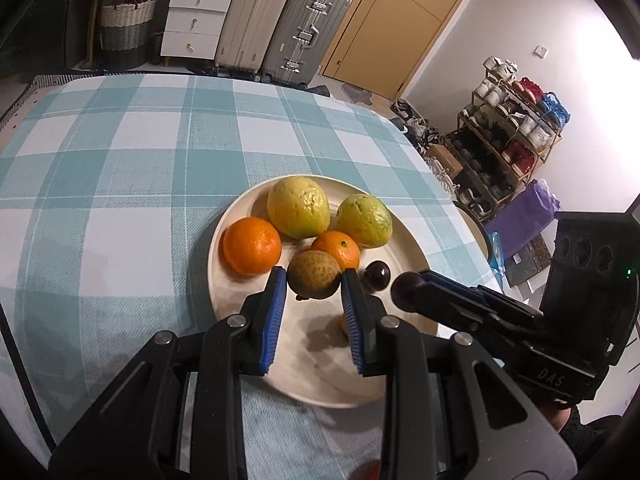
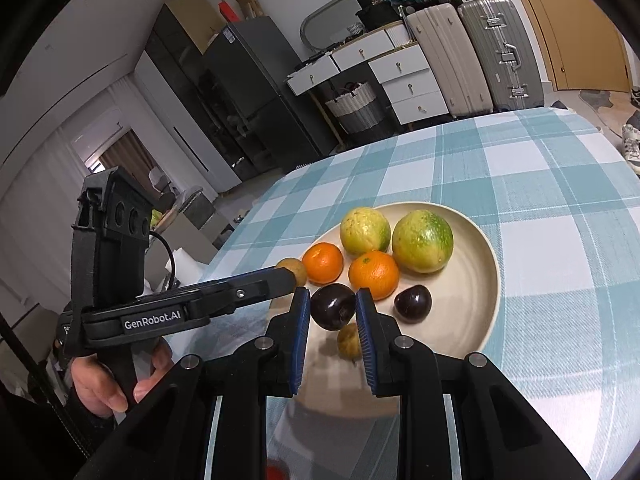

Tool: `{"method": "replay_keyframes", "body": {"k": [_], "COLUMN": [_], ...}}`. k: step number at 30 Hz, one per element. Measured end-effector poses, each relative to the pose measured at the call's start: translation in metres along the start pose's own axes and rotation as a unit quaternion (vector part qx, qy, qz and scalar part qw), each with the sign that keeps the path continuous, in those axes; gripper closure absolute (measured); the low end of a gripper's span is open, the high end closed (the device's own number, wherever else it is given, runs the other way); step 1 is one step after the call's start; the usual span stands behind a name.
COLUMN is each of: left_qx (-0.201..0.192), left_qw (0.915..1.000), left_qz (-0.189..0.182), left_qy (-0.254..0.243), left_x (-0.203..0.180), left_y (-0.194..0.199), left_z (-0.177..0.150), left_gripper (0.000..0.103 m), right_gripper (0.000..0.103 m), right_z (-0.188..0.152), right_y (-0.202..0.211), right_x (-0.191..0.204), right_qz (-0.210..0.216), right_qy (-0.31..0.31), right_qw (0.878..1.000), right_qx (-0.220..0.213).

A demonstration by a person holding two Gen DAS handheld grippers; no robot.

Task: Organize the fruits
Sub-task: 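Carry the brown fruit and plum toward the cream plate with both tools, then lower both fruits onto the plate and open both tools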

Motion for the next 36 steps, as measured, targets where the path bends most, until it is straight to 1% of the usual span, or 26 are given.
{"method": "replay_keyframes", "body": {"k": [7, 13, 14, 16, 18, 19, 24, 26, 28, 32, 36], "left_qx": [0.004, 0.010, 0.012, 0.009, 0.007, 0.006, -0.005, -0.007, -0.012, -0.017, -0.023], "left_qw": [1.0000, 0.9999, 0.9999, 0.9999, 1.0000, 1.0000, 1.0000, 1.0000, 0.9999, 0.9994, 0.9988], "left_qz": [0.003, -0.008, -0.003, 0.008, 0.004, 0.002, 0.003, 0.003, 0.007, 0.023, 0.033], "left_qy": [-0.001, 0.007, 0.009, 0.005, 0.005, 0.004, 0.003, 0.003, 0.001, -0.017, -0.027], "left_x": [0.004, 0.005, 0.006, 0.008, 0.006, 0.005, 0.002, 0.001, -0.001, -0.008, -0.014], "left_y": [-0.016, -0.025, -0.026, -0.026, -0.024, -0.022, -0.010, -0.005, 0.002, 0.016, 0.029], "left_z": [0.011, 0.017, 0.018, 0.020, 0.020, 0.020, 0.022, 0.021, 0.020, 0.013, 0.007], "left_gripper": [0.078, 0.078, 0.078, 0.078, 0.078, 0.078, 0.077, 0.077, 0.077, 0.077, 0.077], "right_gripper": [0.079, 0.078, 0.078, 0.076, 0.072, 0.067, 0.066, 0.061, 0.059, 0.052, 0.052], "right_z": [0.004, 0.004, 0.004, 0.004, 0.004, 0.004, 0.008, 0.009, 0.010, 0.010, 0.010], "right_y": [-0.014, -0.023, -0.024, -0.024, -0.023, -0.023, -0.008, -0.006, 0.000, 0.012, 0.022], "right_x": [-0.008, -0.008, -0.007, -0.005, -0.003, -0.003, 0.001, -0.001, -0.001, 0.000, 0.004], "right_qz": [-0.015, -0.020, -0.019, -0.032, -0.039, -0.039, -0.044, -0.048, -0.049, -0.053, -0.057], "right_qy": [0.005, 0.018, 0.020, 0.033, 0.041, 0.042, 0.048, 0.045, 0.041, 0.036, 0.033], "right_qw": [1.000, 0.999, 0.999, 0.999, 0.998, 0.998, 0.998, 0.998, 0.998, 0.998, 0.997], "right_qx": [0.011, 0.019, 0.020, 0.018, 0.018, 0.017, -0.004, -0.008, -0.015, -0.026, -0.033]}}
Point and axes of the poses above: each gripper's, at about its wrist camera, not at the fingertips, and y roughly against the way its jaws point, x to its left, z to its top, the point moved 9 cm from there along -y, roughly the way its jaws point, and after that the axes turned 1 degree about z, right-handed, at the moved point
